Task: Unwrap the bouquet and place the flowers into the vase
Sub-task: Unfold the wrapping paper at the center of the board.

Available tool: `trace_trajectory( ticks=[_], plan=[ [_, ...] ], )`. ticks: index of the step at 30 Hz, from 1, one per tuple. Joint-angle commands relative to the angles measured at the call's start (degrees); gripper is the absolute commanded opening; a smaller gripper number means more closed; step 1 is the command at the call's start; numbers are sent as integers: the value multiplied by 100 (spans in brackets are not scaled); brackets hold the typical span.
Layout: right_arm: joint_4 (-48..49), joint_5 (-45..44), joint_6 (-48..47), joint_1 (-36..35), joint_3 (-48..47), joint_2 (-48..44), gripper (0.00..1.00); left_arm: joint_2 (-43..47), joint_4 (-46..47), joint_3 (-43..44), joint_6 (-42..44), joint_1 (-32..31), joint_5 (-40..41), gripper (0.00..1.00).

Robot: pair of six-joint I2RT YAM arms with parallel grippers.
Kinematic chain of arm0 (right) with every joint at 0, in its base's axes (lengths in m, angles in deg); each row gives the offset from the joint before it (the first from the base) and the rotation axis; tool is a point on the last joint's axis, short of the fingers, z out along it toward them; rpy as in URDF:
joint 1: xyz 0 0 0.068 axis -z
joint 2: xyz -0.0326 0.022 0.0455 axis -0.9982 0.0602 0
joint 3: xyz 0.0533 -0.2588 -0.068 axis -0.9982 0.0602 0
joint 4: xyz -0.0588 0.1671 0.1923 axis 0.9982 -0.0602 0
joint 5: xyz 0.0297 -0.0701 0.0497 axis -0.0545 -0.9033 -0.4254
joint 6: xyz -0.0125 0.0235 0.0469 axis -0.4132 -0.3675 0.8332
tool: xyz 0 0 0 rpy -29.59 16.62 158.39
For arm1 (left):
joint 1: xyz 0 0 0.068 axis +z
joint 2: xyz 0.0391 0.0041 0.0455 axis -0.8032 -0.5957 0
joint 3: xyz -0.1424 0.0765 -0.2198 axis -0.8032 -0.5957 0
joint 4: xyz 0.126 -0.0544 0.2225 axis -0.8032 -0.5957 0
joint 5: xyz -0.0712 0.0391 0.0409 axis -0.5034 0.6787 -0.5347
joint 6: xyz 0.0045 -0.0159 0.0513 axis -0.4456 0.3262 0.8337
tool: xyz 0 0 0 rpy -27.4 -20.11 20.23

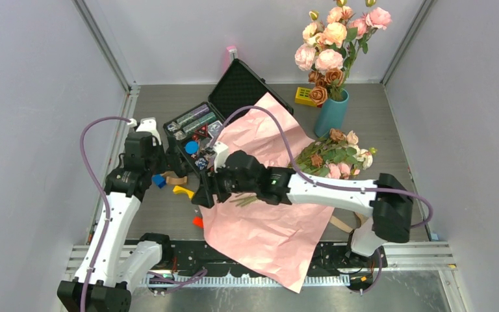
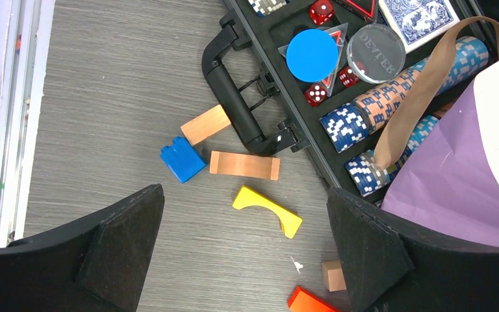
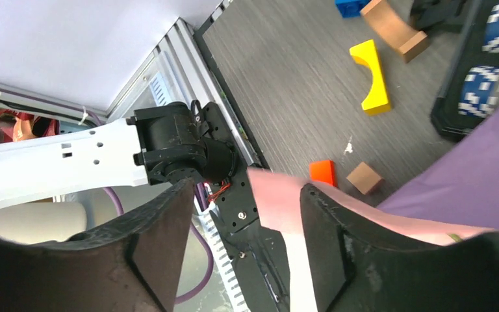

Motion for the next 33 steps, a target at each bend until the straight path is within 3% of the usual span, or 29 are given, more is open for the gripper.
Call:
trace_trajectory(
  ticks=[1, 6, 16, 25, 33],
  plan=[
    [-553, -687, -333, 13, 120, -713, 69, 40, 182, -9, 76, 40, -7, 100],
    [-1052, -1380, -113, 244, 360, -1393, 74, 83, 197, -25, 72, 44, -129, 100],
    [-1209, -1768, 597, 1325, 1647, -2508, 70, 45, 225, -50, 65, 43, -438, 100],
    [-1219, -2688, 1024, 1636, 2332, -2312, 58, 16, 235, -70, 65, 40, -526, 100],
    [-903, -2774, 1080, 1910, 2836, -1934, 56, 6, 243, -70, 65, 36, -571, 100]
  ],
)
